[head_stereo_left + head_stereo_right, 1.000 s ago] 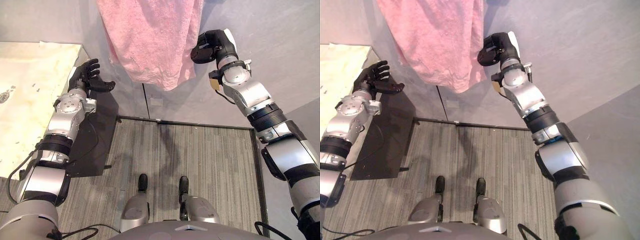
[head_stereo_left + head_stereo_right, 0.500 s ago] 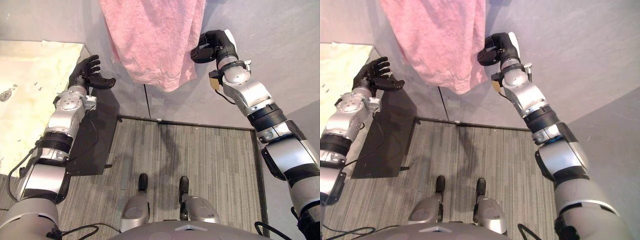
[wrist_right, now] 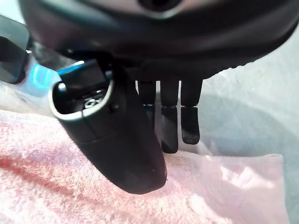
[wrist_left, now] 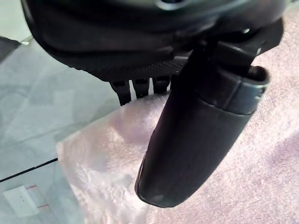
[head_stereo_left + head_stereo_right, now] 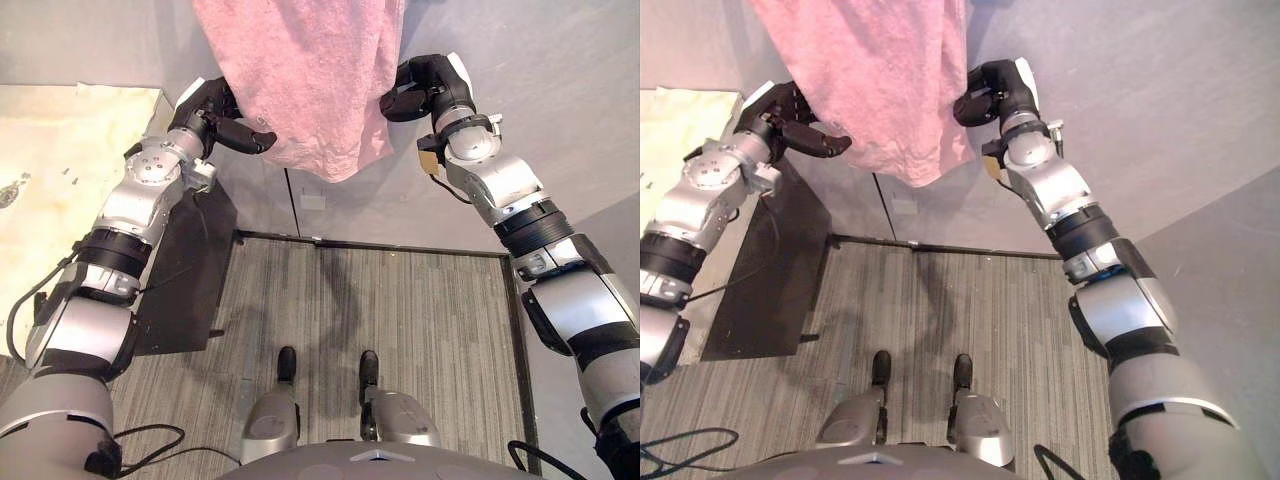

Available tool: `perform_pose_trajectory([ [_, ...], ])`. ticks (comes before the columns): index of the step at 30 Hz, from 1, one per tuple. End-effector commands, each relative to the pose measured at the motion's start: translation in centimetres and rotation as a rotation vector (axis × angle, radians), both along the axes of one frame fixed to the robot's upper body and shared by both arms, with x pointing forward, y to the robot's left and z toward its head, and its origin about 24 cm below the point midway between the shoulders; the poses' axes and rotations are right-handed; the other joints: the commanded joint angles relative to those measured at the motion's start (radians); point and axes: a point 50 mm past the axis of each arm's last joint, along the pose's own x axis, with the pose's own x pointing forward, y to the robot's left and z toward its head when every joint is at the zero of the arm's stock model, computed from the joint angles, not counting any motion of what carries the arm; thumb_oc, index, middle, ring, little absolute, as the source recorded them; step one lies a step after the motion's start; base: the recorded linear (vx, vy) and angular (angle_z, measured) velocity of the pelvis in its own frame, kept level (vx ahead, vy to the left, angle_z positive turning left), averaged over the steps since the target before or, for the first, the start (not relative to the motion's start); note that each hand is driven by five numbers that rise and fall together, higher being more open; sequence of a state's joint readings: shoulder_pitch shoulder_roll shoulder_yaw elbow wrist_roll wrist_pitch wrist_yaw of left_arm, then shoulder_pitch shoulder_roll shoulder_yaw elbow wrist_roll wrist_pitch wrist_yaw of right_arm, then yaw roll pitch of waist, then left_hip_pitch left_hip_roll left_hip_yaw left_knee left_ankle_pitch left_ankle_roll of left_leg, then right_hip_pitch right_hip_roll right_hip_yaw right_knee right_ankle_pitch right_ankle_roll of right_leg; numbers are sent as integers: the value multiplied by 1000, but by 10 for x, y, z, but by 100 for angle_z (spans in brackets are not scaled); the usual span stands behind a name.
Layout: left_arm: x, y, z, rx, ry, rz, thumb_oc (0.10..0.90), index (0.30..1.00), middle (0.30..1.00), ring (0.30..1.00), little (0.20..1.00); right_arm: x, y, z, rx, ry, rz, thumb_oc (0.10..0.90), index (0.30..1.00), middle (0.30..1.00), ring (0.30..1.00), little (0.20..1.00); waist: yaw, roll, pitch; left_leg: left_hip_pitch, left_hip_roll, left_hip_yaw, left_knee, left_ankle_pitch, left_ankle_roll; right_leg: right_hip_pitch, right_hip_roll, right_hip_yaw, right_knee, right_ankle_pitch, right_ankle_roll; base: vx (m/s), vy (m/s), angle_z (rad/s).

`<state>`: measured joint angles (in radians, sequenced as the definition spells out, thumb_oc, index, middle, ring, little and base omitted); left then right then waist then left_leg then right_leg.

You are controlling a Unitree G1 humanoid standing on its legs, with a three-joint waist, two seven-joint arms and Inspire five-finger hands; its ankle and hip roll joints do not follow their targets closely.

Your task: Organize the bathroom.

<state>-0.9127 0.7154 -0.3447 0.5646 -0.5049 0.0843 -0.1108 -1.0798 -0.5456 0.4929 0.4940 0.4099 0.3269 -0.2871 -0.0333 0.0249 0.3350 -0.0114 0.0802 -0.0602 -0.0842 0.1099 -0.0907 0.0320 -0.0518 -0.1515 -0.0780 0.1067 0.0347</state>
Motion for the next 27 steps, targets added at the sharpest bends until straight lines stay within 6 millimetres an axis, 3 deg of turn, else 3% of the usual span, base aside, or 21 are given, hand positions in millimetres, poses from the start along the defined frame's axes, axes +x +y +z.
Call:
perform_pose_trajectory([
  [1, -4, 1, 75, -25, -318, 22, 800, 900, 900, 900, 900, -3, 23, 75, -25, -250, 59, 400, 300, 300, 300, 300, 16, 15, -103, 1, 71, 129, 80, -48, -6, -63, -39, 84, 112, -124, 20, 0, 0, 0],
  [6, -1, 8, 76, -43, -318, 101, 800, 900, 900, 900, 900, -1, 25, 75, -23, -250, 45, 400, 300, 300, 300, 300, 20, 10, -101, -3, 75, 125, 88, -49, -8, -64, -37, 79, 116, -129, 18, 0, 0, 0],
  [7, 0, 8, 76, -45, -316, 104, 676, 714, 714, 714, 714, -1, 25, 75, -22, -250, 45, 400, 300, 300, 300, 300, 21, 10, -100, -4, 75, 125, 88, -49, -8, -64, -37, 79, 117, -129, 18, 0, 0, 0],
  [8, 1, 9, 75, -38, -313, 119, 497, 446, 446, 446, 446, -1, 26, 76, -21, -250, 45, 400, 300, 300, 300, 300, 21, 9, -100, -5, 76, 124, 90, -50, -9, -66, -37, 78, 118, -130, 18, 0, 0, 0],
  [9, 1, 9, 75, -37, -313, 123, 400, 300, 300, 300, 300, -1, 26, 77, -22, -250, 45, 400, 300, 300, 300, 300, 21, 8, -99, -6, 77, 124, 91, -50, -10, -66, -37, 77, 119, -130, 18, 0, 0, 0],
  [19, 3, 2, 74, -30, -311, 118, 400, 300, 300, 300, 300, -1, 26, 78, -26, -253, 41, 400, 300, 300, 300, 300, 18, 5, -90, -11, 76, 125, 92, -51, -8, -72, -36, 78, 119, -127, 19, 0, 0, 0],
  [27, 3, 8, 68, -40, -292, 154, 400, 300, 300, 300, 300, 1, 18, 75, -24, -239, 7, 400, 300, 300, 300, 300, 16, 3, -94, -4, 79, 130, 89, -49, -9, -68, -35, 75, 120, -129, 18, 0, 0, 0],
])
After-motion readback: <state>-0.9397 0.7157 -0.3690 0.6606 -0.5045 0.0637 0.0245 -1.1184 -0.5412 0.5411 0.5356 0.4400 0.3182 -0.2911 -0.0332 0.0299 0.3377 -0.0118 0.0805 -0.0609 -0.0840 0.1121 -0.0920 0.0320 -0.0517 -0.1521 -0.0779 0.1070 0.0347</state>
